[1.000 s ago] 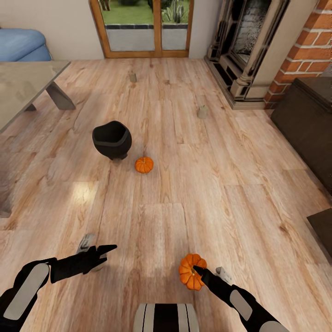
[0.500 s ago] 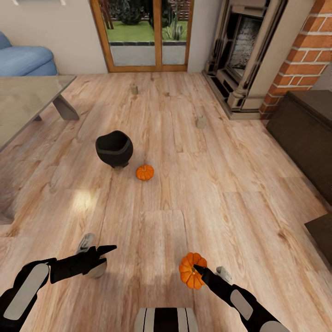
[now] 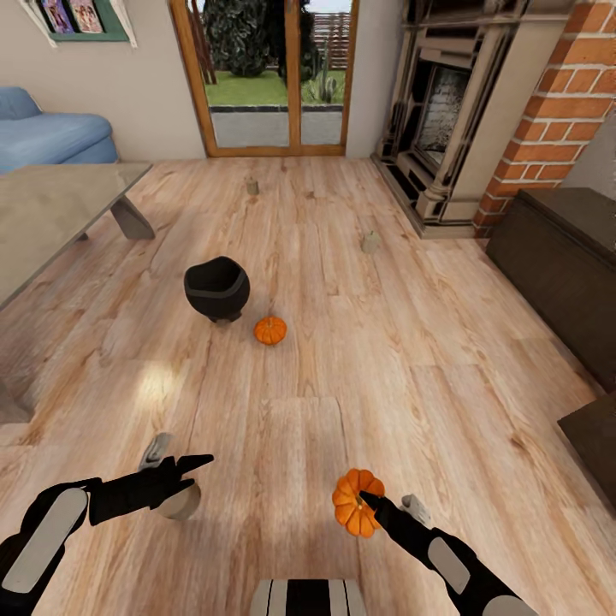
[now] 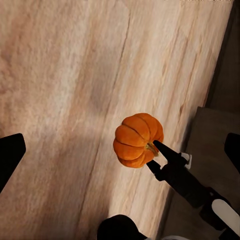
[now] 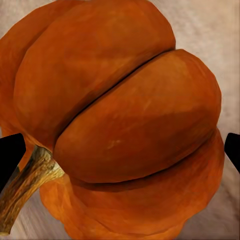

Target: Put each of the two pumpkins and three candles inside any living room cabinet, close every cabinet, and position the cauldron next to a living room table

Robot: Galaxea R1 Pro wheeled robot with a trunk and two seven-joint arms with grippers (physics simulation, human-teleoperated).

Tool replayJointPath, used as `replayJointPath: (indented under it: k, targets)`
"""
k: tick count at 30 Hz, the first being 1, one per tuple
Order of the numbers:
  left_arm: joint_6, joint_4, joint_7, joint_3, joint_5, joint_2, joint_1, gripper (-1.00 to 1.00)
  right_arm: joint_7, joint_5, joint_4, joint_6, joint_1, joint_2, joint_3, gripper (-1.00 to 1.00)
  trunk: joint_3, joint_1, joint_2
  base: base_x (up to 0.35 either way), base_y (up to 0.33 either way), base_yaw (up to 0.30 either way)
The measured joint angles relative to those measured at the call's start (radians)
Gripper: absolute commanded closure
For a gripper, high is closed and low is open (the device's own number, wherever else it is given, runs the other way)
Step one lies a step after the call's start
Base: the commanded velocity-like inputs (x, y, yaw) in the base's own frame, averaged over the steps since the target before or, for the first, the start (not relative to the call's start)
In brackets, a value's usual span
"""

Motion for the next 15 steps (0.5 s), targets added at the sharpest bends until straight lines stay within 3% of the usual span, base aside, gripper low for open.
replayJointPath:
  k: [7, 10, 15]
  targets:
    - [-0.001, 0.000, -0.001, 0.002, 0.000, 0.000, 0.000, -1.00, 0.000, -0.001, 0.001, 0.001, 0.000, -0.001, -0.001, 1.00, 0.027, -0.003, 0.002, -0.003, 0.000, 0.000]
    - [-0.001, 0.000, -0.001, 0.003, -0.001, 0.000, 0.000, -1.00, 0.000, 0.000, 0.002, 0.001, 0.000, -0.001, 0.000, 1.00, 0.027, -0.003, 0.002, 0.000, 0.000, -0.015]
    - [0.000, 0.000, -0.002, 0.003, 0.000, 0.001, 0.000, -1.00, 0.000, -0.002, 0.001, -0.001, 0.000, 0.000, -0.001, 1.00, 0.037, -0.004, 0.002, 0.000, 0.000, -0.168]
